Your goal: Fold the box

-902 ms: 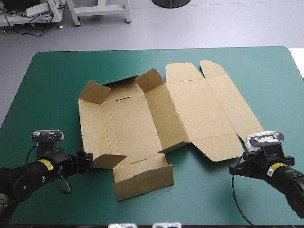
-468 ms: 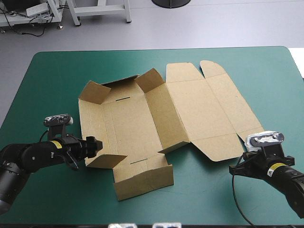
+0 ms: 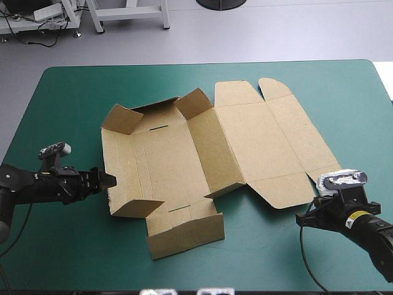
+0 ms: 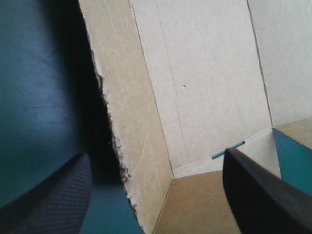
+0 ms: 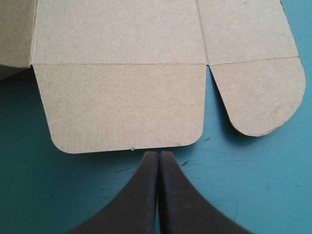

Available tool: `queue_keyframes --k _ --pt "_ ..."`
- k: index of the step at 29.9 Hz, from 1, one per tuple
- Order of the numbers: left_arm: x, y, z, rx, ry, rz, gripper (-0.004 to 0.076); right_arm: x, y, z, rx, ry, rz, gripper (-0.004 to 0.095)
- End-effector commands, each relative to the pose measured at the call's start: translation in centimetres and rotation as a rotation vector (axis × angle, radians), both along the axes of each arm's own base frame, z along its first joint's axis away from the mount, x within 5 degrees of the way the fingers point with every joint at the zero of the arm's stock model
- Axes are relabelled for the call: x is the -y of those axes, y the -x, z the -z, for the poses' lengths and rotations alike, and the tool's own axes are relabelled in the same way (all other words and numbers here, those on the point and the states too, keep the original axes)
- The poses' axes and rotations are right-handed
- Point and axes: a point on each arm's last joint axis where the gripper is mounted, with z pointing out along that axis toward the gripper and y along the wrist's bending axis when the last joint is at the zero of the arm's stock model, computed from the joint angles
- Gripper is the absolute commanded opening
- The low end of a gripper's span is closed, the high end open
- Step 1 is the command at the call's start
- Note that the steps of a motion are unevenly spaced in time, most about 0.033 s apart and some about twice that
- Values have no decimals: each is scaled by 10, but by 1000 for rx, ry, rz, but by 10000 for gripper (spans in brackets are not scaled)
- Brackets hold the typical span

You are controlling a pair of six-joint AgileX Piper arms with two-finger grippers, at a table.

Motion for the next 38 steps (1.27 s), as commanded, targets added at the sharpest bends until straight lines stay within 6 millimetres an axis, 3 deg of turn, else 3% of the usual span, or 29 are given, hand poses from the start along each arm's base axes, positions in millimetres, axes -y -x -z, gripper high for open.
queue_keyframes --k 1,11,20,29,38 --pt "0 -14 -2 17 61 27 539 -1 -5 -15 92 -14 -1 -25" --pt "-3 -35 23 -29 132 57 539 0 -4 -14 87 -13 -1 -25" --pt "4 -23 54 -37 188 43 533 0 -4 -14 83 -8 -1 -25" --pt "7 -25 51 17 233 47 428 0 -4 -14 78 -10 -2 -25" --pt "10 -24 55 -29 272 85 423 0 -4 -14 78 -12 -1 -25"
